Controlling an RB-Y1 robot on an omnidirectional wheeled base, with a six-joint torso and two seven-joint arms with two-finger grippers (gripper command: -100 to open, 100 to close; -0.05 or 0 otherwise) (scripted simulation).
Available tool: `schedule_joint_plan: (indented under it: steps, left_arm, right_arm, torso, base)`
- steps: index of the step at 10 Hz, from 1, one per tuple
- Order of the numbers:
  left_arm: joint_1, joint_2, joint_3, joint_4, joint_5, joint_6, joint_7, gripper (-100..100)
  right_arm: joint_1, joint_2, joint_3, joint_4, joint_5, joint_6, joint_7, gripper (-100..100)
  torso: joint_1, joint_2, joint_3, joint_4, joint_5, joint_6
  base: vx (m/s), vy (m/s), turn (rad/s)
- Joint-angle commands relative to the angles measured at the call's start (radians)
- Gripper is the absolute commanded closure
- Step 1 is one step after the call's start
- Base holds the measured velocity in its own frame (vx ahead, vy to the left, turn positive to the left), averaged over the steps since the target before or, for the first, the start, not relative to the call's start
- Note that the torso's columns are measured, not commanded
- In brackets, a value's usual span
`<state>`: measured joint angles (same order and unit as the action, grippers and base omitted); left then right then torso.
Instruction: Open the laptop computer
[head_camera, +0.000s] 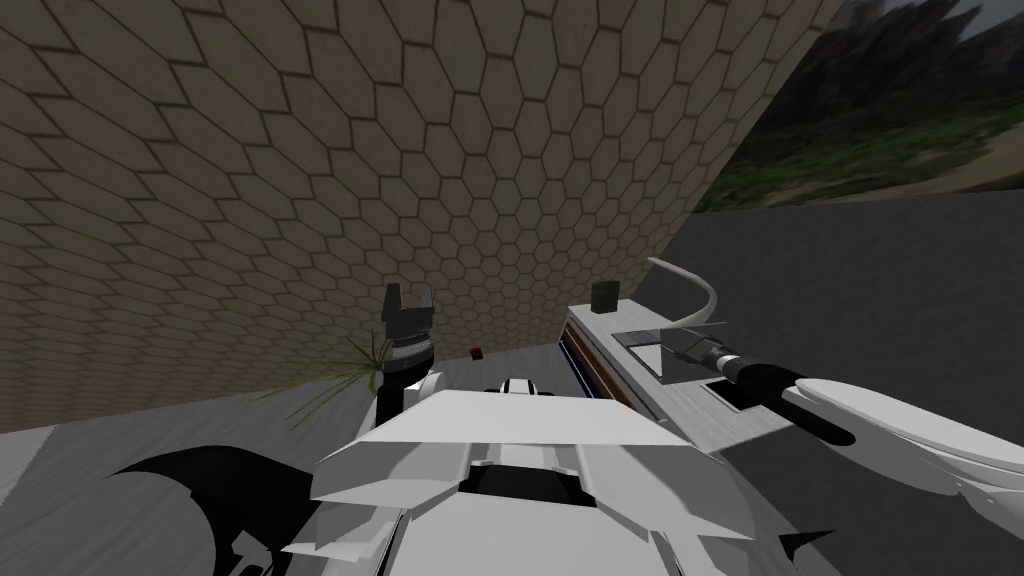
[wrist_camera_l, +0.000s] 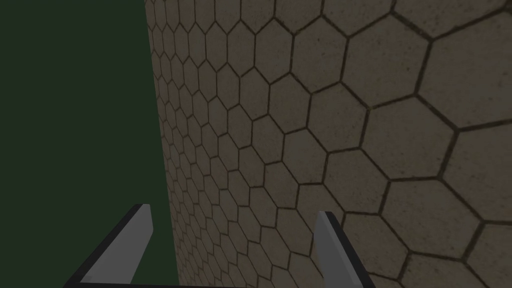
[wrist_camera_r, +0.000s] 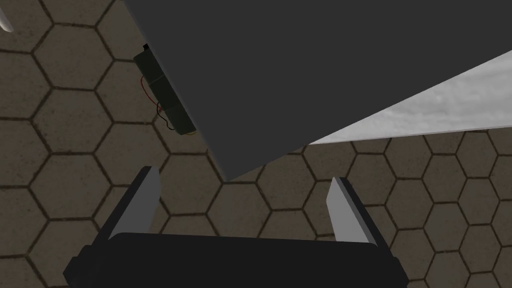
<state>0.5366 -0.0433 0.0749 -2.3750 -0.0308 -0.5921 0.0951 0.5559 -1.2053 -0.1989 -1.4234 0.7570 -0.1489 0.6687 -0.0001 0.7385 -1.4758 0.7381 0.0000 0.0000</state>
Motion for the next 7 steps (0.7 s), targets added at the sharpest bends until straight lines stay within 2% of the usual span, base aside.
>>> schedule_joint_plan:
  steps: [1,3,4,5,7]
  left_arm:
    - [0.000,0.000,0.000,0.000,0.000,0.000,0.000,0]
    - [0.000,0.000,0.000,0.000,0.000,0.000,0.000,0]
    - [0.000,0.000,0.000,0.000,0.000,0.000,0.000,0]
    - [0.000,0.000,0.000,0.000,0.000,0.000,0.000,0]
    - [0.000,0.000,0.000,0.000,0.000,0.000,0.000,0]
  right_arm:
    - [-0.008,-0.014,0.005,0.038,0.000,0.005,-0.004,-100]
    - [-0.010,-0.009,0.005,0.032,0.001,0.003,-0.002,-100]
    - [-0.010,-0.009,0.004,0.032,0.001,0.003,-0.002,100]
    - [0.021,-0.043,0.012,0.044,-0.001,-0.014,-0.013,100]
    - [0.053,-0.077,0.020,0.057,-0.003,-0.032,-0.024,100]
  torso:
    - [-0.003,0.002,0.001,0.001,-0.001,0.000]
    - [-0.003,0.004,0.003,0.001,-0.001,0.000]
    - [-0.002,0.003,0.002,0.001,-0.001,0.000]
    - [-0.001,0.001,0.001,0.001,0.000,0.000]
    - [0.003,-0.007,-0.004,-0.002,0.001,0.000]
  base:
    - [0.086,0.058,-0.008]
    - [0.023,0.017,0.000]
    - [0.000,0.000,0.000]
    - [0.078,0.028,-0.028]
    - [0.150,0.062,-0.024]
